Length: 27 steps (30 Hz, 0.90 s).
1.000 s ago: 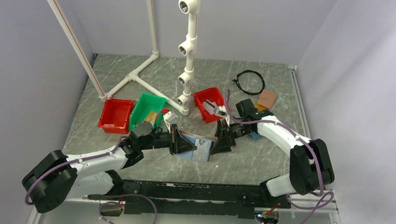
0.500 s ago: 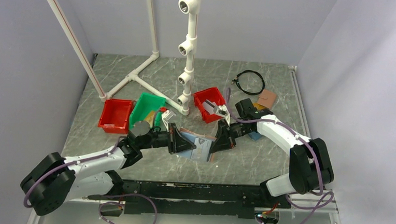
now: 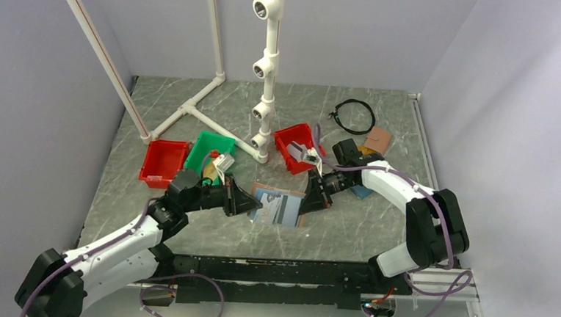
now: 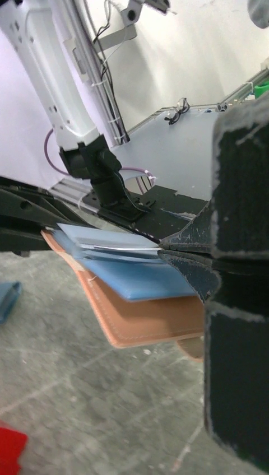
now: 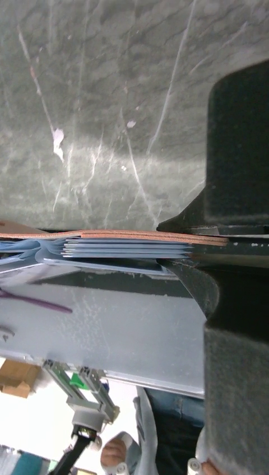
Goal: Take the credit cards out of the card holder
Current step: Remove the credit card from the card holder, then place the credit card in the storage box.
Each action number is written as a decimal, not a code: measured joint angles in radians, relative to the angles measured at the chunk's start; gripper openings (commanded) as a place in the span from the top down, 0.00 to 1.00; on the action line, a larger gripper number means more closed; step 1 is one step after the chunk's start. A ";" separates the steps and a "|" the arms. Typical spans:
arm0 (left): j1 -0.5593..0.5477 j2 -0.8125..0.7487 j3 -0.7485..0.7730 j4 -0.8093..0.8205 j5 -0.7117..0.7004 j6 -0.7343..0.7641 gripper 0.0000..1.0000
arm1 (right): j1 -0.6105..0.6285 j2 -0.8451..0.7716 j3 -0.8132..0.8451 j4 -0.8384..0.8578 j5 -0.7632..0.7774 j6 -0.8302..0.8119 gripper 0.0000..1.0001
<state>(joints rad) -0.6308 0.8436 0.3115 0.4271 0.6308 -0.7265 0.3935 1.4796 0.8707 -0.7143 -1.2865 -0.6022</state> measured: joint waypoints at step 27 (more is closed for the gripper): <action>0.017 0.100 -0.004 0.048 -0.028 -0.081 1.00 | -0.021 0.129 0.102 0.027 0.449 0.178 0.35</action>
<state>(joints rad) -0.6136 0.9436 0.3077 0.4755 0.6029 -0.8074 0.3725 1.6085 0.9730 -0.6872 -0.8371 -0.4240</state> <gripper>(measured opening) 0.007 0.647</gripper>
